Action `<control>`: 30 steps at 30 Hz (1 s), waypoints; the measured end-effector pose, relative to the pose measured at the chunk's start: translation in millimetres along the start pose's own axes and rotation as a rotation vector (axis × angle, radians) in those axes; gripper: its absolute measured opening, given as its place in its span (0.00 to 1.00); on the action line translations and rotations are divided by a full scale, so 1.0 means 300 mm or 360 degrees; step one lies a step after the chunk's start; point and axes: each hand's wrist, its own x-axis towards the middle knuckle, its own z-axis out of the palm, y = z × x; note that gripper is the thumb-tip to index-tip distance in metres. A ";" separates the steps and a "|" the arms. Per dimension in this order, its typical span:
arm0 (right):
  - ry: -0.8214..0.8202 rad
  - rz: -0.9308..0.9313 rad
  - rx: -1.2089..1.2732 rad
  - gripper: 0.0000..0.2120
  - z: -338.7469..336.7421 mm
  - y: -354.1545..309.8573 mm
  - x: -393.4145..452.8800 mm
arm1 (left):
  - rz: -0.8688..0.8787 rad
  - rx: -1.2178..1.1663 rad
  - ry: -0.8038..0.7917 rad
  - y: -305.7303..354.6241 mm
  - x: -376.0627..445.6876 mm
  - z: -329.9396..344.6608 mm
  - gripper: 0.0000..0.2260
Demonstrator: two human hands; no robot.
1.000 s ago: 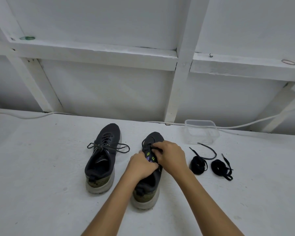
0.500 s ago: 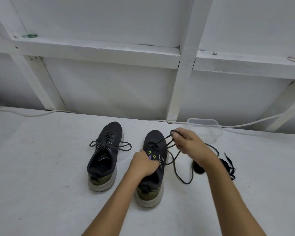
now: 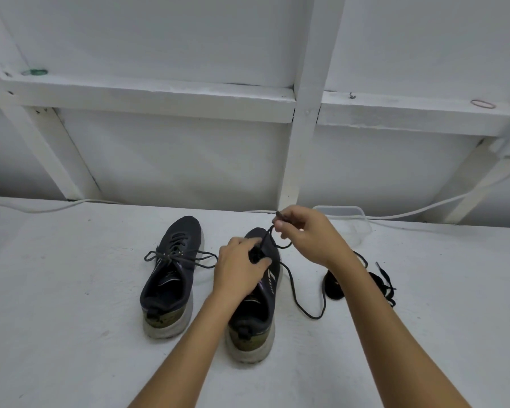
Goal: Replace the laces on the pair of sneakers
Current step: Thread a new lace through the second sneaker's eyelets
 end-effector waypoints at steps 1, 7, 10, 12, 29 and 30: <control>0.0012 0.0000 0.0034 0.04 -0.002 -0.006 0.008 | 0.0047 -0.0063 0.0047 0.012 0.020 -0.012 0.11; 0.0198 0.0072 -0.0323 0.08 -0.013 0.034 0.043 | -0.0236 -0.0327 0.0473 0.008 0.148 -0.140 0.03; 0.0154 0.0331 -0.0709 0.15 -0.004 0.099 0.023 | -0.0314 0.0103 0.0508 -0.061 0.178 -0.199 0.02; 0.0085 0.0529 -0.0850 0.19 0.019 0.143 -0.004 | -0.0342 0.0451 0.0418 -0.107 0.171 -0.209 0.06; -0.0247 0.0498 0.0065 0.09 0.058 0.093 -0.086 | 0.0684 0.0300 -0.0512 -0.021 0.105 -0.070 0.16; -0.0276 0.0486 0.0093 0.08 0.040 0.081 -0.087 | 0.0681 0.0295 -0.0487 -0.017 0.100 -0.060 0.12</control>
